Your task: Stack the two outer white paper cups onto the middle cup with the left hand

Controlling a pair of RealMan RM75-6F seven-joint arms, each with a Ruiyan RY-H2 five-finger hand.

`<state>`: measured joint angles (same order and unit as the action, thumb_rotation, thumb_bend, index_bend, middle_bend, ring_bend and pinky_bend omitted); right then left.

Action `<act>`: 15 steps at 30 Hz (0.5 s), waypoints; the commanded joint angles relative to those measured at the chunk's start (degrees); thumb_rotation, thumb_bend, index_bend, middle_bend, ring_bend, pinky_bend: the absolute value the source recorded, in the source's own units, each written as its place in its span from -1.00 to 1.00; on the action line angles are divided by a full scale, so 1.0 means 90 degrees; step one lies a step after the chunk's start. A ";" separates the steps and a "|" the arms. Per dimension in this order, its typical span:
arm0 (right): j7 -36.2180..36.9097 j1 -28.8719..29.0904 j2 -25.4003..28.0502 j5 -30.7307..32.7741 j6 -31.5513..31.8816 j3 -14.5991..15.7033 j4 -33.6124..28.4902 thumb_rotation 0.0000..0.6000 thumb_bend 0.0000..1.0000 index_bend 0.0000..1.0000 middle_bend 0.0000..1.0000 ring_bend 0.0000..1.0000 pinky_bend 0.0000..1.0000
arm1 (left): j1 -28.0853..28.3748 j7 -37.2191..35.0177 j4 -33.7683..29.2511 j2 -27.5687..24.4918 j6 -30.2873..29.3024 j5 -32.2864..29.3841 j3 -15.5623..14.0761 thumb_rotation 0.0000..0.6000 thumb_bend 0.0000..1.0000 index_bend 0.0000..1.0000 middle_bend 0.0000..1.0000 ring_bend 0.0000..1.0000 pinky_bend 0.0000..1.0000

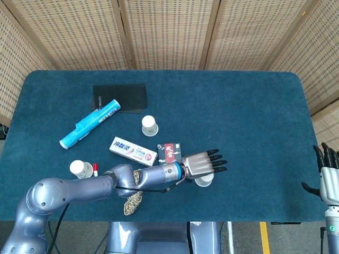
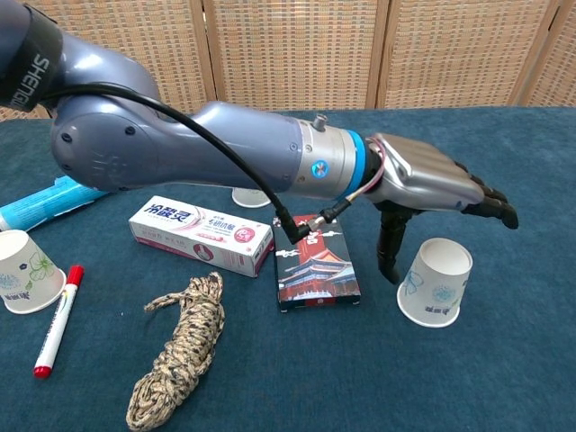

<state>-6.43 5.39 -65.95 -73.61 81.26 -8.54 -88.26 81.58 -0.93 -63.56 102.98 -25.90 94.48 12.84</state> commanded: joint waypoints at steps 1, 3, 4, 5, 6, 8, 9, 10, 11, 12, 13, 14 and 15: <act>0.0031 -0.0009 0.0010 0.0021 0.0006 -0.0016 0.0012 1.00 -1.00 -1.00 -1.00 -1.00 -1.00 | 0.0213 -0.0103 0.0381 0.0359 -0.0064 0.0004 -0.0088 1.00 -0.79 -0.60 -0.80 -0.82 -0.76; 0.0081 -0.0008 0.0027 0.0031 -0.0009 -0.0026 0.0026 1.00 -1.00 -1.00 -1.00 -1.00 -1.00 | 0.0292 -0.0114 0.0654 0.0574 -0.0071 -0.0043 -0.0137 1.00 -0.65 -0.40 -0.63 -0.66 -0.57; 0.0089 -0.0007 0.0029 0.0029 -0.0013 -0.0027 0.0028 1.00 -1.00 -1.00 -1.00 -1.00 -1.00 | 0.0306 -0.0117 0.0707 0.0613 -0.0075 -0.0062 -0.0145 1.00 -0.60 -0.32 -0.57 -0.61 -0.49; 0.0111 -0.0007 0.0036 0.0032 -0.0020 -0.0029 0.0030 1.00 -1.00 -1.00 -1.00 -1.00 -1.00 | 0.0332 -0.0108 0.0800 0.0687 -0.0072 -0.0095 -0.0172 1.00 -0.56 -0.27 -0.53 -0.56 -0.44; 0.0125 -0.0006 0.0039 0.0033 -0.0023 -0.0031 0.0033 1.00 -1.00 -1.00 -1.00 -1.00 -1.00 | 0.0345 -0.0088 0.0870 0.0746 -0.0091 -0.0115 -0.0188 1.00 -0.54 -0.23 -0.49 -0.53 -0.41; 0.0137 -0.0003 0.0042 0.0028 -0.0023 -0.0037 0.0039 1.00 -1.00 -1.00 -1.00 -1.00 -1.00 | 0.0357 -0.0014 0.1058 0.0903 -0.0201 -0.0156 -0.0205 1.00 -0.48 -0.08 -0.37 -0.40 -0.33; 0.0142 -0.0003 0.0043 0.0029 -0.0025 -0.0037 0.0043 1.00 -1.00 -1.00 -1.00 -1.00 -1.00 | 0.0352 0.0024 0.1156 0.0982 -0.0280 -0.0188 -0.0200 1.00 -0.45 -0.03 -0.32 -0.35 -0.29; 0.0144 -0.0003 0.0042 0.0030 -0.0027 -0.0037 0.0044 1.00 -1.00 -1.00 -1.00 -1.00 -1.00 | 0.0352 0.0049 0.1207 0.1019 -0.0333 -0.0208 -0.0196 1.00 -0.43 0.04 -0.26 -0.30 -0.26; 0.0139 0.0000 0.0039 0.0032 -0.0030 -0.0038 0.0046 1.00 -1.00 -1.00 -1.00 -1.00 -1.00 | 0.0354 0.0080 0.1242 0.1037 -0.0383 -0.0222 -0.0193 1.00 -0.40 0.09 -0.22 -0.26 -0.23; 0.0135 0.0003 0.0037 0.0035 -0.0035 -0.0039 0.0049 1.00 -1.00 -1.00 -1.00 -1.00 -1.00 | 0.0356 0.0108 0.1263 0.1042 -0.0439 -0.0232 -0.0186 1.00 -0.39 0.10 -0.21 -0.25 -0.22; 0.0132 0.0006 0.0034 0.0036 -0.0041 -0.0038 0.0051 1.00 -1.00 -1.00 -1.00 -1.00 -1.00 | 0.0355 0.0121 0.1265 0.1038 -0.0479 -0.0248 -0.0184 1.00 -0.38 0.11 -0.20 -0.25 -0.21; 0.0124 0.0013 0.0029 0.0035 -0.0052 -0.0035 0.0054 1.00 -1.00 -1.00 -1.00 -1.00 -1.00 | 0.0349 0.0120 0.1246 0.1010 -0.0544 -0.0281 -0.0159 1.00 -0.38 0.11 -0.20 -0.25 -0.21; 0.0117 0.0019 0.0023 0.0036 -0.0069 -0.0030 0.0058 1.00 -1.00 -1.00 -1.00 -1.00 -1.00 | 0.0343 0.0119 0.1208 0.0957 -0.0603 -0.0327 -0.0117 1.00 -0.38 0.11 -0.20 -0.25 -0.21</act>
<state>-5.35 5.53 -65.71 -73.29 80.70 -8.84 -87.76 84.71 0.05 -52.44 111.97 -30.85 91.97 11.45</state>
